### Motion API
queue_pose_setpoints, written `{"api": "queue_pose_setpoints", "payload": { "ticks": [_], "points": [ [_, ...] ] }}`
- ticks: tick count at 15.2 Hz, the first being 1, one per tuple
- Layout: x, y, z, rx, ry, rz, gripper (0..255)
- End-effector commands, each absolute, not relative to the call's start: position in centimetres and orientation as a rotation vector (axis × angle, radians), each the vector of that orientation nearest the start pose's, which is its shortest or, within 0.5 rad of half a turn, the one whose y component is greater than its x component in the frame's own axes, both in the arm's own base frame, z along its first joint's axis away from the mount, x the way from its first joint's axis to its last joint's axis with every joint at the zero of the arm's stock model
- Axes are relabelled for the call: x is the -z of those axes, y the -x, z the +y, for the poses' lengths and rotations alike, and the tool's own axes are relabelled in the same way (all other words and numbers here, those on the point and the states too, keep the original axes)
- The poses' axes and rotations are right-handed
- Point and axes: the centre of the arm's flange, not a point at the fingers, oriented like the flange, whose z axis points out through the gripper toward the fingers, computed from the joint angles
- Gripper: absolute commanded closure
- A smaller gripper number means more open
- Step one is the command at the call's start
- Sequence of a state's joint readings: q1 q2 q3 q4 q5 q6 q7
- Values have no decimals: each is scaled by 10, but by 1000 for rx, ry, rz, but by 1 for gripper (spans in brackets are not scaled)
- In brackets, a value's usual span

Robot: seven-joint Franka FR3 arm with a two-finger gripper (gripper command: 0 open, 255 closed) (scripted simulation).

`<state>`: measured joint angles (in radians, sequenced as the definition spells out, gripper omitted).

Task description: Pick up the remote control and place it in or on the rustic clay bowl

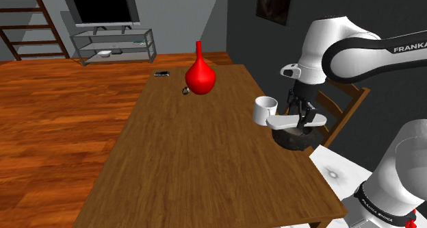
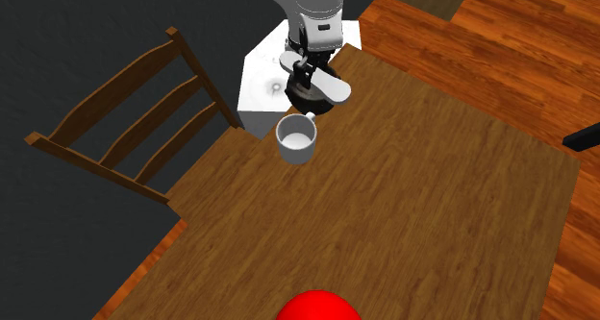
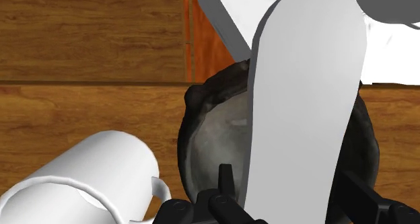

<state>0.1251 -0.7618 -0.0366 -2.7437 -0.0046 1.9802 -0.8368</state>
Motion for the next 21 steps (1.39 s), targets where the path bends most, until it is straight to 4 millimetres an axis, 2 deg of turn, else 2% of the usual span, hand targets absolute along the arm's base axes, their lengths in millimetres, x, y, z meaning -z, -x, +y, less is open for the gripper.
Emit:
{"api": "queue_pose_setpoints", "payload": {
  "ticks": [1,3,4,9,13,21],
  "points": [
    [-431,-313,28,1,2783,-1409,255],
    [-431,-313,28,1,2783,-1409,255],
    [-431,-312,29,1,2783,-1409,0],
    [-431,-313,28,1,2783,-1409,0],
    [-481,-313,27,1,2783,-1409,0],
    [-481,-313,27,1,2783,-1409,0]
  ]
}}
